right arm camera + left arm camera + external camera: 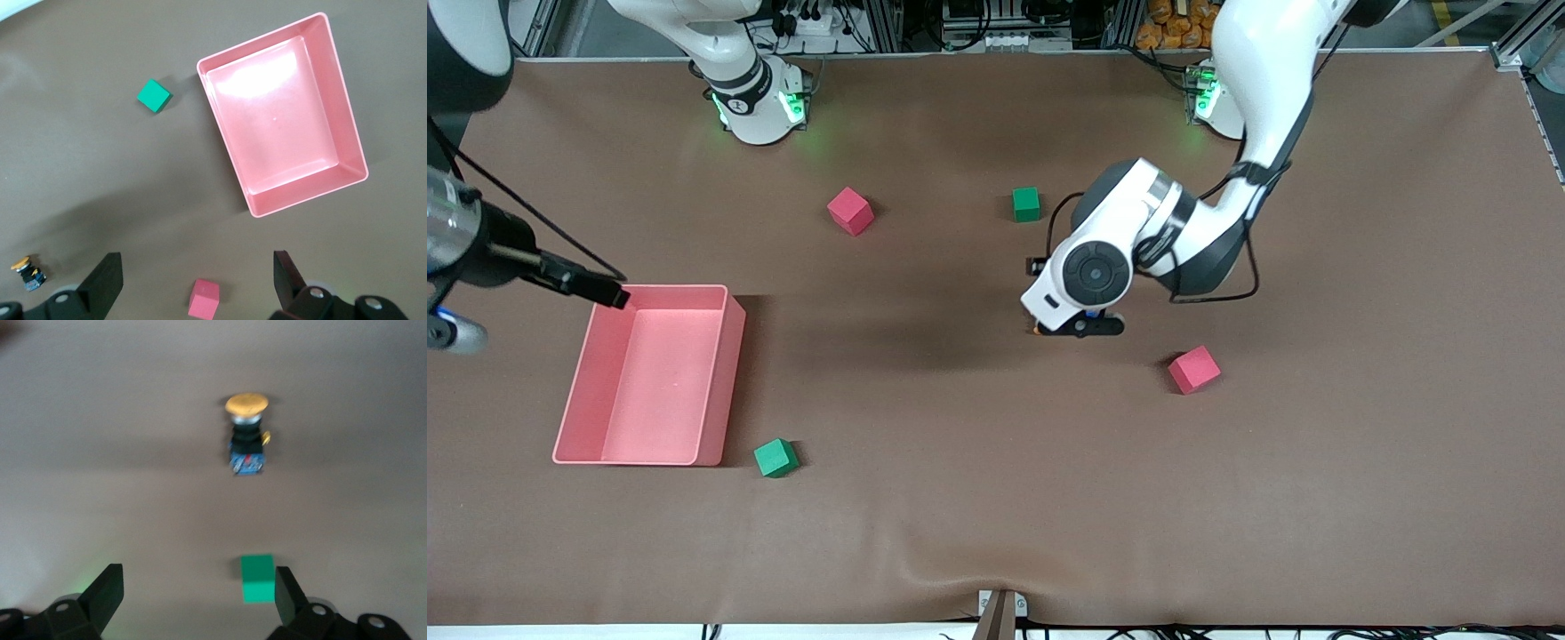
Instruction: Place and upright button with both arms
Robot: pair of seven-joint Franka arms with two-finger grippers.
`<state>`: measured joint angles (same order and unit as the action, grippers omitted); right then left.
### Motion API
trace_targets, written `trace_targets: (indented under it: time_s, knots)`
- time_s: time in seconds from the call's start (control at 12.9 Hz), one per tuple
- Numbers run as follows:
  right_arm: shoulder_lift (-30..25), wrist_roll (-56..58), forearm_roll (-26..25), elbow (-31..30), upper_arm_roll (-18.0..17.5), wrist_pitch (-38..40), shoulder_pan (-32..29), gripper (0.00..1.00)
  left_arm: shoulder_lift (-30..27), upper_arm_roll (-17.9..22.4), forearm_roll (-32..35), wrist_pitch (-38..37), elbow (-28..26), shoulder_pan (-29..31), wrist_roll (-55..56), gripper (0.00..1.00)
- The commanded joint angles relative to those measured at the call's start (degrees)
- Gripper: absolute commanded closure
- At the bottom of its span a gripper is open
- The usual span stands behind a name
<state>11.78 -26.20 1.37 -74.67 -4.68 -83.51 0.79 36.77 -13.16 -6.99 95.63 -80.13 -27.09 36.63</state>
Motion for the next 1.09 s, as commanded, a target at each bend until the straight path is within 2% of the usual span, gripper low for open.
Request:
trace_targets:
  time_s: [0.0, 0.08, 0.39, 0.62, 0.85, 1.01]
  knots:
    - [-16.0, 6.4, -0.9, -24.1, 0.4, -12.6, -1.5, 0.00, 4.6, 0.6, -0.9, 5.1, 2.3, -1.0, 0.1, 0.00]
    - [-18.7, 9.4, -0.8, -28.0, 2.2, -15.1, -1.2, 0.00, 6.1, 0.5, -0.9, 6.6, 2.3, -1.3, 0.0, 0.04]
    - [-20.0, 15.2, -0.8, -27.7, 4.7, -14.0, -1.5, 0.00, 9.2, 0.6, -1.0, 9.0, 2.3, -2.7, -0.1, 0.01]
    - [-16.1, 16.3, -0.5, -22.2, 5.3, -13.7, -1.5, 0.00, 10.7, 0.5, -1.0, 9.0, 2.3, -2.7, -1.5, 0.07]
    - [-12.8, 16.3, -1.0, -15.9, 5.2, -8.8, -1.5, 0.00, 11.7, 0.9, -1.0, 9.4, 2.4, -2.3, -4.8, 0.11]
    - [-12.3, 16.3, -0.9, -14.9, 5.2, -7.9, -1.3, 0.00, 12.4, 0.9, -1.0, 10.4, 2.3, -2.5, -3.8, 0.13]
